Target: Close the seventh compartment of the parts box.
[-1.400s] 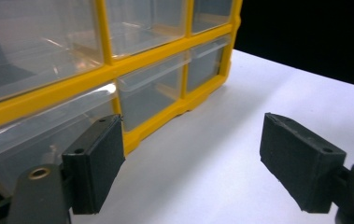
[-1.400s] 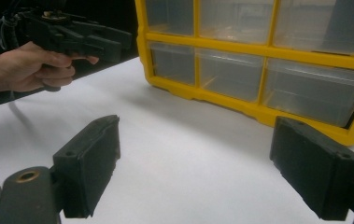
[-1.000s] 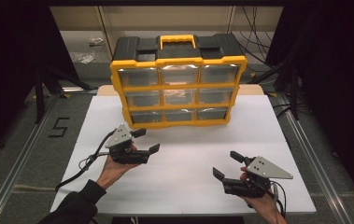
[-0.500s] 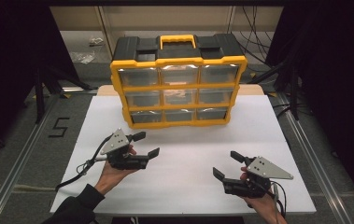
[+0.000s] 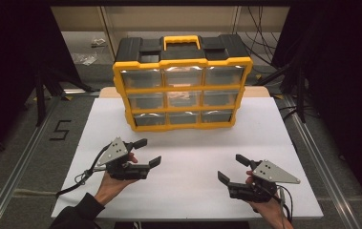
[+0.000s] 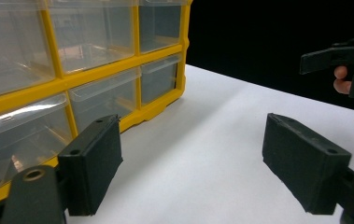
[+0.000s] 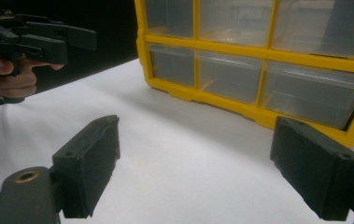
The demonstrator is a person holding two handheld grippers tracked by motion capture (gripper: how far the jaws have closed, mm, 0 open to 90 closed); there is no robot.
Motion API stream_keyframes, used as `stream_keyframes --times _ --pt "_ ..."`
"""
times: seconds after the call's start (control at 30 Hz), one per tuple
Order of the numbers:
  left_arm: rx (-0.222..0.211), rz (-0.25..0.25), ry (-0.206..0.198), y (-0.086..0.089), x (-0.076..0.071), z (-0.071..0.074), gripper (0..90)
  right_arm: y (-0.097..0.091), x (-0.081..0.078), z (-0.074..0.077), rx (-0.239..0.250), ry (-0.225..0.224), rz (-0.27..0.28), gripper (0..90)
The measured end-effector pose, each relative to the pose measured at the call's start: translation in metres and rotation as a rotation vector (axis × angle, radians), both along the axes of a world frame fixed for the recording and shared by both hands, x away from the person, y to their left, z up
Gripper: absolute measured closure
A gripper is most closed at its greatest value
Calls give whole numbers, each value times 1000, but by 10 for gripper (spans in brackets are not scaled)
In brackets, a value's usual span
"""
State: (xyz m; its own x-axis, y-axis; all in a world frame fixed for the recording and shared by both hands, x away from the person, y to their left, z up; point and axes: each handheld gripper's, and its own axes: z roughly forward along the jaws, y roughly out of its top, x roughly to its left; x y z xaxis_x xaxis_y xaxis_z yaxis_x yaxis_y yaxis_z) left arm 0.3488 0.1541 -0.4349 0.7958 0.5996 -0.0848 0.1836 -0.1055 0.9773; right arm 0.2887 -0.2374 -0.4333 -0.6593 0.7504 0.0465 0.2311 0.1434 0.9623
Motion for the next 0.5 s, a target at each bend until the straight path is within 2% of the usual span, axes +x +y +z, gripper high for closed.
stream_keyframes --times 0.2,0.5 --pt "6 3 -19 1 -7 -1 193 0 0 0 1 -1 -1 167" --pt "8 3 -24 2 -12 -2 192 0 0 0 2 -5 -3 165"
